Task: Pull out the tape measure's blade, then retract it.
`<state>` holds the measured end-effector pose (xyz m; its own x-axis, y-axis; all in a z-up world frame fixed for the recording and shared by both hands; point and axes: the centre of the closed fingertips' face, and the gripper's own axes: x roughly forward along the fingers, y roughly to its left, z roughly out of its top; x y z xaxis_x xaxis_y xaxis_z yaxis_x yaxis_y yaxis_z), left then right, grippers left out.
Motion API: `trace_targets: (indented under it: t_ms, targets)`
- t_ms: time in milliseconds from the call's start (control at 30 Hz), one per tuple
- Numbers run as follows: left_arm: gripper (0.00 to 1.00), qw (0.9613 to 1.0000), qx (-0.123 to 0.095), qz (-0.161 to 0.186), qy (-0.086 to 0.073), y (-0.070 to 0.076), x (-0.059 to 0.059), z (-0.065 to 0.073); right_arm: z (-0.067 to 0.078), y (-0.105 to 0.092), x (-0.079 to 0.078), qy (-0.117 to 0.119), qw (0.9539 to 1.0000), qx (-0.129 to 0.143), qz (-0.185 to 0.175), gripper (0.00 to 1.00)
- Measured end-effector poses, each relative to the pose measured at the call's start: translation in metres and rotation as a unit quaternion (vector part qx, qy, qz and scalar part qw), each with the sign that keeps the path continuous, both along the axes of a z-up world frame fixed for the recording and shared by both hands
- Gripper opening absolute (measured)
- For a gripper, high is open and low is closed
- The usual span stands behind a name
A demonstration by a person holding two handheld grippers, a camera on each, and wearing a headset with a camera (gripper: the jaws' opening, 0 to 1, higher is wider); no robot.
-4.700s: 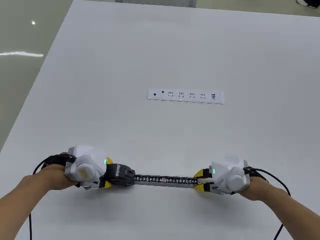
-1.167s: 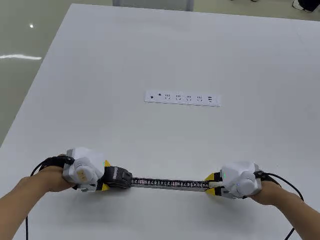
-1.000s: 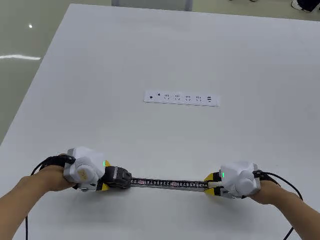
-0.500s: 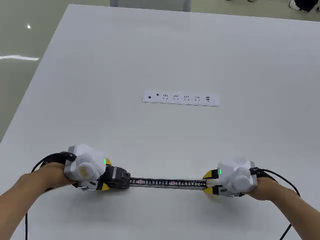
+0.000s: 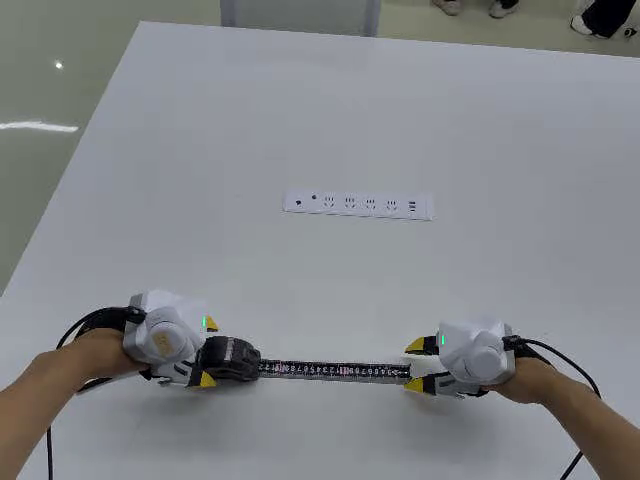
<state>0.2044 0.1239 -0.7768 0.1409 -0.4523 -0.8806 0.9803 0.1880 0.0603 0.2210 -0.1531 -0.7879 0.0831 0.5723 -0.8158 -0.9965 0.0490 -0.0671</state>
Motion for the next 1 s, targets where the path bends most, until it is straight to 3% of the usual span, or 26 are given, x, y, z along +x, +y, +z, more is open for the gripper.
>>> trace_targets:
  t_ms: [200, 333, 467, 667, 1000]
  targets:
    - [0.49, 0.9993, -0.017, 0.034, 0.005, 0.003, -0.004, 0.003, 0.005, -0.003, -0.006, 0.002, 0.9999, 0.002, -0.014, 0.37]
    - [0.55, 0.9964, -0.037, 0.075, 0.013, 0.003, -0.007, 0.006, 0.011, -0.004, -0.009, 0.002, 0.9994, 0.005, -0.033, 0.39]
    - [0.59, 0.9937, -0.052, 0.099, 0.009, 0.004, -0.011, 0.009, 0.015, -0.005, -0.012, -0.003, 0.9988, 0.006, -0.048, 0.41]
    - [0.65, 0.984, -0.086, 0.156, 0.001, 0.003, -0.016, 0.018, 0.019, -0.008, -0.017, -0.006, 0.9968, 0.007, -0.079, 0.44]
    - [0.7, 0.9735, -0.105, 0.203, -0.007, 0.005, -0.034, 0.024, 0.028, -0.011, -0.025, -0.009, 0.9898, 0.025, -0.14, 0.47]
